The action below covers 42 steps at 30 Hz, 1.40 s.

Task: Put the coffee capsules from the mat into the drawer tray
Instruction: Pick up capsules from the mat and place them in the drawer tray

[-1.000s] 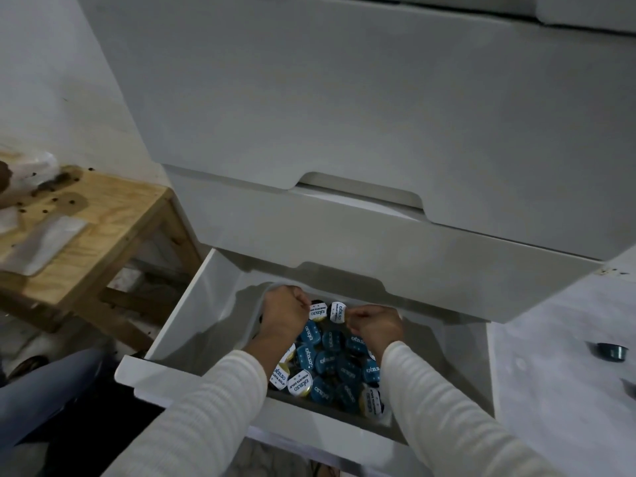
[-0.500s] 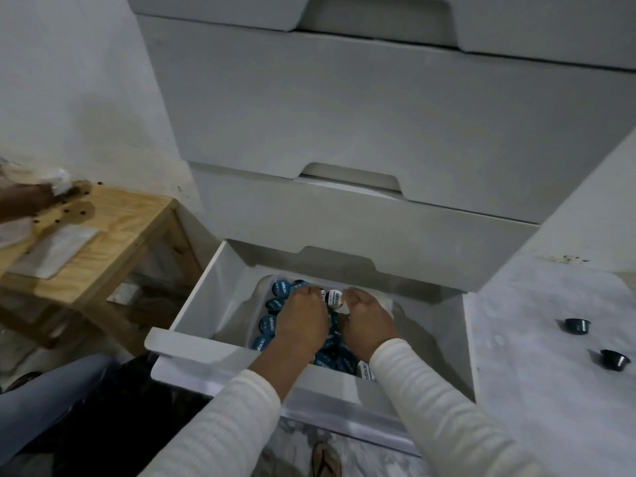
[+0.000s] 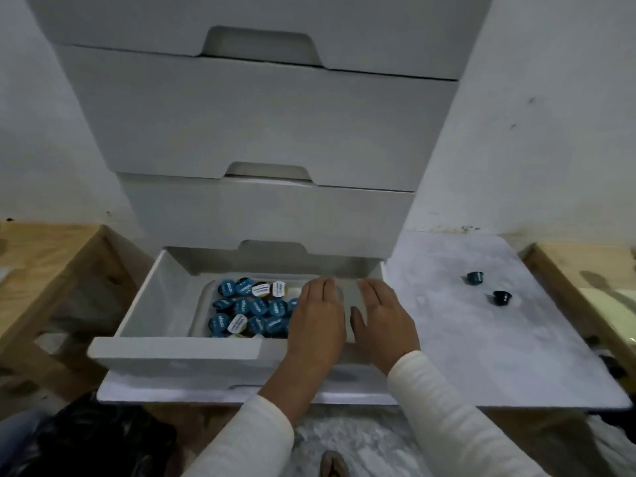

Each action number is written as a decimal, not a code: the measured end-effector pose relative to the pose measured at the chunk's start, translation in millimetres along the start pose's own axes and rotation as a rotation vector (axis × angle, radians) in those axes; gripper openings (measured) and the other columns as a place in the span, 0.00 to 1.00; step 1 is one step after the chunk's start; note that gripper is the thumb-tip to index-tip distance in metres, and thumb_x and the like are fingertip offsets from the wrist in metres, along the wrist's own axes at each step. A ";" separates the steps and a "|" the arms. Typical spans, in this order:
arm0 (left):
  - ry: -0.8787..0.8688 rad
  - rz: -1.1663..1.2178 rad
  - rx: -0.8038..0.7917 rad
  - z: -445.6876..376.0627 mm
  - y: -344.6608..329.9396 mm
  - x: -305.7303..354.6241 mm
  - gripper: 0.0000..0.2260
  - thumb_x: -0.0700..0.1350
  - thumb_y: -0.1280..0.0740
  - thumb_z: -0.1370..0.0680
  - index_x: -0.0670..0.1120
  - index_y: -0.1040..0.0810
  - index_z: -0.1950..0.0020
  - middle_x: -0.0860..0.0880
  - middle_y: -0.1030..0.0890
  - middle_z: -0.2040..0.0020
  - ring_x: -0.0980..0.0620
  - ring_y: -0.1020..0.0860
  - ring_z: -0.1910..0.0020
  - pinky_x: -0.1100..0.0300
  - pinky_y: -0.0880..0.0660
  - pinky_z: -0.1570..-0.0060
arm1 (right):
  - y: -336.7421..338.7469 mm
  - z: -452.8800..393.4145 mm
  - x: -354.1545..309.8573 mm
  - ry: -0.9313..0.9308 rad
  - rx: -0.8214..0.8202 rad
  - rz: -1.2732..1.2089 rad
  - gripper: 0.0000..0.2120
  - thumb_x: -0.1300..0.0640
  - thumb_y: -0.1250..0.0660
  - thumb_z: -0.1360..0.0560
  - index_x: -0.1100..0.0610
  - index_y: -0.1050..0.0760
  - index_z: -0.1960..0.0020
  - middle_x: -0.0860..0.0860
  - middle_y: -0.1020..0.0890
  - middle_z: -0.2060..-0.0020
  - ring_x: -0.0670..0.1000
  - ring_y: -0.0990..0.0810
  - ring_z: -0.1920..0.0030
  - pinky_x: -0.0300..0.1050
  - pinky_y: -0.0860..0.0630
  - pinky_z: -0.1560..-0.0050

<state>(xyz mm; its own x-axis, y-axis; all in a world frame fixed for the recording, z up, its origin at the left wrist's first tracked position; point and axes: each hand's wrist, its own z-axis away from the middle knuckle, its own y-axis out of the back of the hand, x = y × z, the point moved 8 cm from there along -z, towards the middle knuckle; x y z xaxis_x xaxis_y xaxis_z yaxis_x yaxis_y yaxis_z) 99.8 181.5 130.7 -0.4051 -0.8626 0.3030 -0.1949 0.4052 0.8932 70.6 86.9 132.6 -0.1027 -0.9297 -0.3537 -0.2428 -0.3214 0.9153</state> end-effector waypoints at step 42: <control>-0.002 0.022 -0.336 -105.6 -287.3 263.2 0.25 0.48 0.44 0.19 0.40 0.46 0.25 0.42 0.38 0.26 0.48 0.39 0.26 0.60 0.44 0.28 | 6.7 -55.2 440.1 -0.310 -0.173 -0.111 0.22 0.51 0.43 0.21 0.52 0.40 0.28 0.49 0.35 0.30 0.49 0.33 0.31 0.42 0.32 0.35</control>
<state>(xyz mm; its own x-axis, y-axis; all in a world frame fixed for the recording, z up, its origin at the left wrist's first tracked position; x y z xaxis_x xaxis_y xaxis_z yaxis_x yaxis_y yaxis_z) 143.5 -194.0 -11.1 -0.4080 -0.8538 0.3233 0.1191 0.3013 0.9461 77.0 -334.3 -6.3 -0.3789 -0.7970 -0.4703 -0.1048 -0.4680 0.8775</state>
